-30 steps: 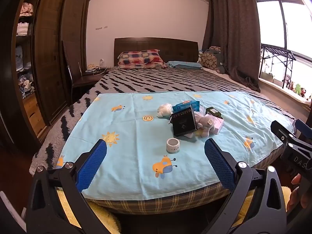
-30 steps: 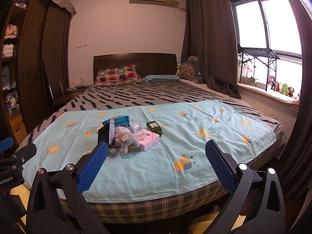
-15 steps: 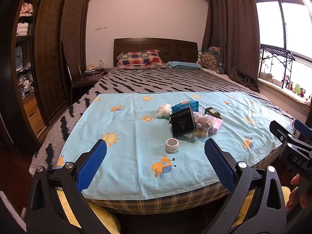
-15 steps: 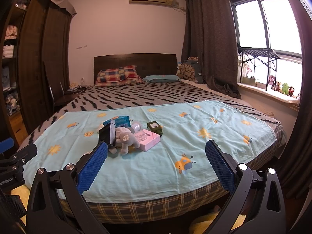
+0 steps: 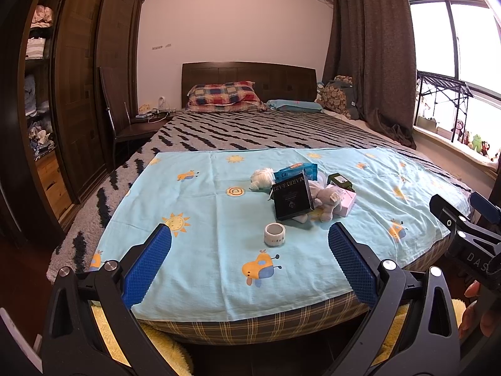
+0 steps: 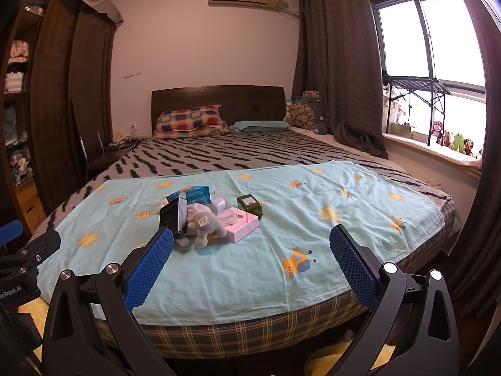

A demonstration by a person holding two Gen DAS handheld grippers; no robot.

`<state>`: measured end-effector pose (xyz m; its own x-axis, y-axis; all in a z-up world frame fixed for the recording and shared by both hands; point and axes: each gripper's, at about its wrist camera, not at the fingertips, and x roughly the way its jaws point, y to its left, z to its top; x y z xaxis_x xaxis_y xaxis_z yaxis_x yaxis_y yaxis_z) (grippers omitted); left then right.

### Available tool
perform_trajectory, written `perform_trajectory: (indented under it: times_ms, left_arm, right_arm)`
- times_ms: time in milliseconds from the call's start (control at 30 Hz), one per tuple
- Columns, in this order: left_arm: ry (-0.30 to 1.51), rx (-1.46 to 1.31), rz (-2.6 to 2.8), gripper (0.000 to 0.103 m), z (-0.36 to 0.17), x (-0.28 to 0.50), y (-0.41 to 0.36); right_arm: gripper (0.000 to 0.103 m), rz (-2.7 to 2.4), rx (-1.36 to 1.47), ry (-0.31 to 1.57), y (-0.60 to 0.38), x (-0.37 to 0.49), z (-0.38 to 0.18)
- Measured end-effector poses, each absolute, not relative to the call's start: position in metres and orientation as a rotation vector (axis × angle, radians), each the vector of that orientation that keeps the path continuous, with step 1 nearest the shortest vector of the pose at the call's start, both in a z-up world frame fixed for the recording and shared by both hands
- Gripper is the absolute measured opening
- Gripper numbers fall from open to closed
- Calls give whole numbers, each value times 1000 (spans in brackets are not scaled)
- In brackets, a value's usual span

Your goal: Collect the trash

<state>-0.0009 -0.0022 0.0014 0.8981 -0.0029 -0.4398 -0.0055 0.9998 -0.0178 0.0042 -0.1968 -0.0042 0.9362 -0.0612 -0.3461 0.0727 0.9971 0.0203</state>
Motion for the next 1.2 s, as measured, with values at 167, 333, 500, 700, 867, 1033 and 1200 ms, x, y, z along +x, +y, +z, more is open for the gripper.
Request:
perform_trajectory:
  times_ms: [167,333,500,700,867,1033,1200]
  left_arm:
    - [455,-17,-2,96,3,-1,-6]
    - [454,-17,-2,96,3,-2,-6]
    - [453,-17,-2,96,3,-2,-5]
    - [453,-18,-1,96,3,-2,-5]
    - [454,-17,-2,96,3,-2,-6]
    - [451,-20,-8,96,4,-3,-7]
    - [457,-17,-2,96,3,0,-6]
  right_arm:
    - [100,-69,33,353,-197,4,-4]
    - [100,-68,34,353,-197,4,-4]
    - [100,-67,35,353,-197,4,-4]
    - [100,-68,34,354,-198,4,-4]
    - [100,-69,35,355,-197,5,-4]
    - [100,-70,33,357,-192,6,-4]
    - [100,-59,42,379,-190,13,-9]
